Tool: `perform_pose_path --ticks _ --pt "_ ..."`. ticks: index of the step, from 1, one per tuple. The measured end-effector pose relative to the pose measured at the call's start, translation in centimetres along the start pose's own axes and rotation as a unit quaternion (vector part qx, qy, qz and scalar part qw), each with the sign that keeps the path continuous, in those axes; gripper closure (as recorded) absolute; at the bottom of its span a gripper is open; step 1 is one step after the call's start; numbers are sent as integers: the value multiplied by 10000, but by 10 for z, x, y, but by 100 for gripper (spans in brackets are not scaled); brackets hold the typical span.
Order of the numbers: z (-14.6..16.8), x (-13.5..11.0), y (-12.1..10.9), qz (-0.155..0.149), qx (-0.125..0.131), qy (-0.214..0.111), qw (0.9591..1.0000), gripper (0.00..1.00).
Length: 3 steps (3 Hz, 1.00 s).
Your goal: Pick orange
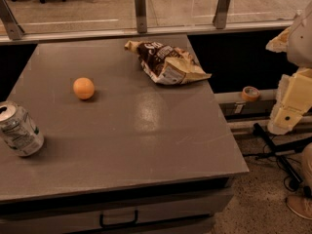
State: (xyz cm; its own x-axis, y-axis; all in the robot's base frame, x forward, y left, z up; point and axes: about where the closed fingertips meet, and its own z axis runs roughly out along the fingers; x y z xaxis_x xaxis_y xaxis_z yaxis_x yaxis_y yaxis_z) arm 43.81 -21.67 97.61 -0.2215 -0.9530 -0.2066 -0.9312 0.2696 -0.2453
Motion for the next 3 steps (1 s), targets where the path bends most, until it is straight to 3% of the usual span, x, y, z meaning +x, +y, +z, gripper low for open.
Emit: perform_pose_path --ticks 1,2,3 --pt "0 0 0 -1 11 -6 10000 0" --pt "1 -27 -6 -168 15 -484 9987 0" --pt "11 -91 -5 -759 -120 -1309 9884 0"
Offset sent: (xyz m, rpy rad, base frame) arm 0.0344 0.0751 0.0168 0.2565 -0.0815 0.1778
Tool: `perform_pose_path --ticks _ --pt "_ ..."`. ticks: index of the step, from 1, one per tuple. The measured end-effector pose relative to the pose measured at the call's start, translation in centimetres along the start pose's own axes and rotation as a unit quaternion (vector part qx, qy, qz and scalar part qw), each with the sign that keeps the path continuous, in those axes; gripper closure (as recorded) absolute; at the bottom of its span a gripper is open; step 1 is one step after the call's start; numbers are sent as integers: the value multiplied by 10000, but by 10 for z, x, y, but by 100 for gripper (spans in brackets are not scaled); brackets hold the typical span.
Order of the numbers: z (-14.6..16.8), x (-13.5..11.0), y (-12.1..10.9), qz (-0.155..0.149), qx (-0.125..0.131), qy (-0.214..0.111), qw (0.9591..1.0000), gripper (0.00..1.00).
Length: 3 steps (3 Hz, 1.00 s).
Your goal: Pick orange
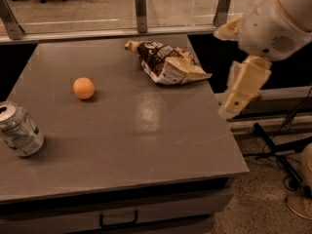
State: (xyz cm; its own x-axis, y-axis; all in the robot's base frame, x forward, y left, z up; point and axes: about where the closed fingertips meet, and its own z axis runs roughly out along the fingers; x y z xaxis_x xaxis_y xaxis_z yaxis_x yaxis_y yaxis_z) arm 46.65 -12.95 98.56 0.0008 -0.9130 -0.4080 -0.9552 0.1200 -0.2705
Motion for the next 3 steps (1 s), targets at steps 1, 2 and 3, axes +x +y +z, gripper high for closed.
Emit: perform_pose_path --ticks 1,2,3 --pt "36 -58 -6 -466 -272 -655 9964 0" --pt "89 -100 -16 -485 -463 -1120 9914 0" --pt "90 -103 -21 -475 -363 -1165 9914 0"
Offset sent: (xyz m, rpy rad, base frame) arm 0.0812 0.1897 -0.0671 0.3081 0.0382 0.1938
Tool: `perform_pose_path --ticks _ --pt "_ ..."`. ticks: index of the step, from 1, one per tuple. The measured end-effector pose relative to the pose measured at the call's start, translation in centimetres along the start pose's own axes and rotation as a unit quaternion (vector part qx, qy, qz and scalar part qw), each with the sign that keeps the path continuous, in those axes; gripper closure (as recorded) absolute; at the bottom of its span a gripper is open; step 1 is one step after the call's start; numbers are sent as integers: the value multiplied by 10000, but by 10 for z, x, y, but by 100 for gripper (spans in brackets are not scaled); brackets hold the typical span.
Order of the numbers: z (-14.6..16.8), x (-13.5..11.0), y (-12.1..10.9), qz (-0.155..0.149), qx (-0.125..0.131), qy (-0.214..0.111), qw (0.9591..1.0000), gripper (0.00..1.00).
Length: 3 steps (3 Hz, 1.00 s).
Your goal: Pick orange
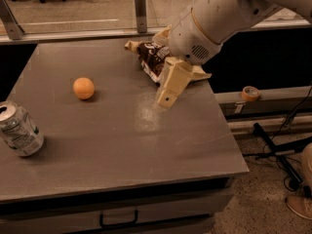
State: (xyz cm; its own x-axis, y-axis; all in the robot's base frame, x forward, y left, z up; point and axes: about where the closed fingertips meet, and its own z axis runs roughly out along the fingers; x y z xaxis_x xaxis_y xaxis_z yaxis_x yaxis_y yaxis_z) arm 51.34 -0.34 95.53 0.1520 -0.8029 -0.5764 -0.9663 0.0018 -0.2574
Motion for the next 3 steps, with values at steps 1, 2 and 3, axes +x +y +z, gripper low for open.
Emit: perform_pose_path --ticks 1,2,3 --pt "6 -5 1 55 -96 -104 9999 0" --pt "44 -7 5 529 -309 -480 9970 0" --pt "89 -22 -10 920 -382 -971 9903 0"
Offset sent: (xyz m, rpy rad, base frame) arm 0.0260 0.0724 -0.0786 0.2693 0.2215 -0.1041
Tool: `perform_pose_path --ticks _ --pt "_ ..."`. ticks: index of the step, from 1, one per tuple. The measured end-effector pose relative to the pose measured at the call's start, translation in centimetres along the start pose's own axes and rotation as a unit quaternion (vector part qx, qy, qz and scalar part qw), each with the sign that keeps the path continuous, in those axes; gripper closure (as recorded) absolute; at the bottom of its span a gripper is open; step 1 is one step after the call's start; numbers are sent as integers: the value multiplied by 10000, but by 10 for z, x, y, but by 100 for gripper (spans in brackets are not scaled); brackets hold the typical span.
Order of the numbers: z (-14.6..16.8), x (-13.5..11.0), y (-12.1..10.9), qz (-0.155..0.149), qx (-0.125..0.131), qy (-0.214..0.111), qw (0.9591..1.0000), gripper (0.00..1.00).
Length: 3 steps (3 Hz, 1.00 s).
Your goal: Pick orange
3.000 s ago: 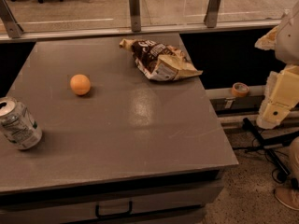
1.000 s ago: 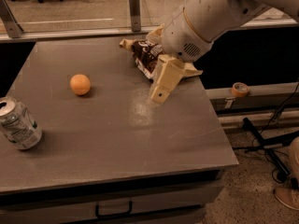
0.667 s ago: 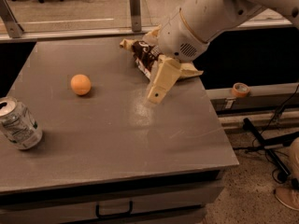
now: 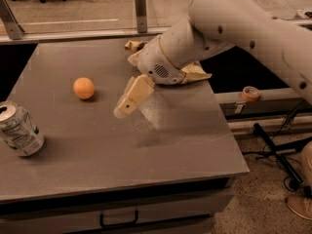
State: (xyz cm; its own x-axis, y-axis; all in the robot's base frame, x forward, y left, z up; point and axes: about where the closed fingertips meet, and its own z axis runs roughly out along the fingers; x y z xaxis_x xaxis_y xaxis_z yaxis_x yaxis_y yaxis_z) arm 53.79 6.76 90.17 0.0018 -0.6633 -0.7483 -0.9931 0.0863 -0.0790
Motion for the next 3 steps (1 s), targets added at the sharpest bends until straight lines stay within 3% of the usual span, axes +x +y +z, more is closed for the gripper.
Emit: perform_pose_path --ticks 1,3 --pt "32 -14 -20 195 -40 -380 9991 0" --pt "78 -31 -44 247 20 -585 9980 0"
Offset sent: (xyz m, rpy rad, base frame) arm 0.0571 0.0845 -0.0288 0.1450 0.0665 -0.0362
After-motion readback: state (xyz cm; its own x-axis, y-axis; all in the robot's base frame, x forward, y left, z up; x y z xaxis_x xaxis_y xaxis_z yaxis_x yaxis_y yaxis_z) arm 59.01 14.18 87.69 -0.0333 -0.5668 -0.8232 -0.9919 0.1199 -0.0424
